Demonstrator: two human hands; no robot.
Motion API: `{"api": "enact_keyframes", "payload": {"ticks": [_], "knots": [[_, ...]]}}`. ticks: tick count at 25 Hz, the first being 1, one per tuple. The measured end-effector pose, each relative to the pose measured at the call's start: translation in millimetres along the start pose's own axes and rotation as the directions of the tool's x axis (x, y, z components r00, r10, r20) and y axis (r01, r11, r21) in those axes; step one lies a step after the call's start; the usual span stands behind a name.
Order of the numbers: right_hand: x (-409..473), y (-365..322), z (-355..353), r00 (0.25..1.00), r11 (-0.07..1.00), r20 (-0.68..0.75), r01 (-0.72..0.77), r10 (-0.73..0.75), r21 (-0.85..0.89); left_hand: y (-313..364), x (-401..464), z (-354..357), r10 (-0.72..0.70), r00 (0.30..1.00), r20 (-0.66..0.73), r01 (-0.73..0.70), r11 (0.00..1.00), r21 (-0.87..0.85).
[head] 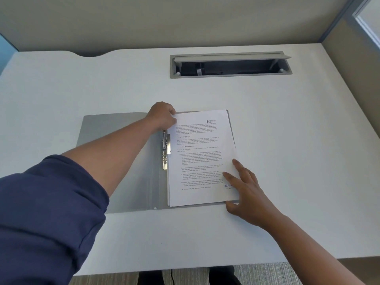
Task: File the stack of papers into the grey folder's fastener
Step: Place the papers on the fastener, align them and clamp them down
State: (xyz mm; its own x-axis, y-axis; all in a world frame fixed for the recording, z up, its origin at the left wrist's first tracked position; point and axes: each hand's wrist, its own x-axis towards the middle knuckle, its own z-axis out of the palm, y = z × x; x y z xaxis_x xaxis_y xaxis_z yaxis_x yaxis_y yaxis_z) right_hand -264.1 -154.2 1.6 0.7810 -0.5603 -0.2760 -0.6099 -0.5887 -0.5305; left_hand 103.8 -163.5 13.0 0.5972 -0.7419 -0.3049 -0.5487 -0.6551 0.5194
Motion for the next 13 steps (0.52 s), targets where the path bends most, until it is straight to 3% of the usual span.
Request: {"api": "enact_keyframes", "payload": {"ticks": [4, 10, 13], "knots": [[1, 3, 3, 0.999, 1.0, -0.025, 0.02, -0.02, -0.01, -3, -11, -5, -0.017, 0.999, 0.039, 0.021, 0.996, -0.083], [0, 5, 4, 0.999, 1.0, -0.042, 0.009, -0.008, 0.026, -14, -95, 9, 0.06, 0.98, -0.188, -0.099, 0.974, -0.204], [-1, 5, 5, 0.999, 0.999, -0.053, 0.011, -0.009, 0.042, -34, -159, 34, 0.062, 0.993, -0.1, -0.079, 0.983, -0.166]]}}
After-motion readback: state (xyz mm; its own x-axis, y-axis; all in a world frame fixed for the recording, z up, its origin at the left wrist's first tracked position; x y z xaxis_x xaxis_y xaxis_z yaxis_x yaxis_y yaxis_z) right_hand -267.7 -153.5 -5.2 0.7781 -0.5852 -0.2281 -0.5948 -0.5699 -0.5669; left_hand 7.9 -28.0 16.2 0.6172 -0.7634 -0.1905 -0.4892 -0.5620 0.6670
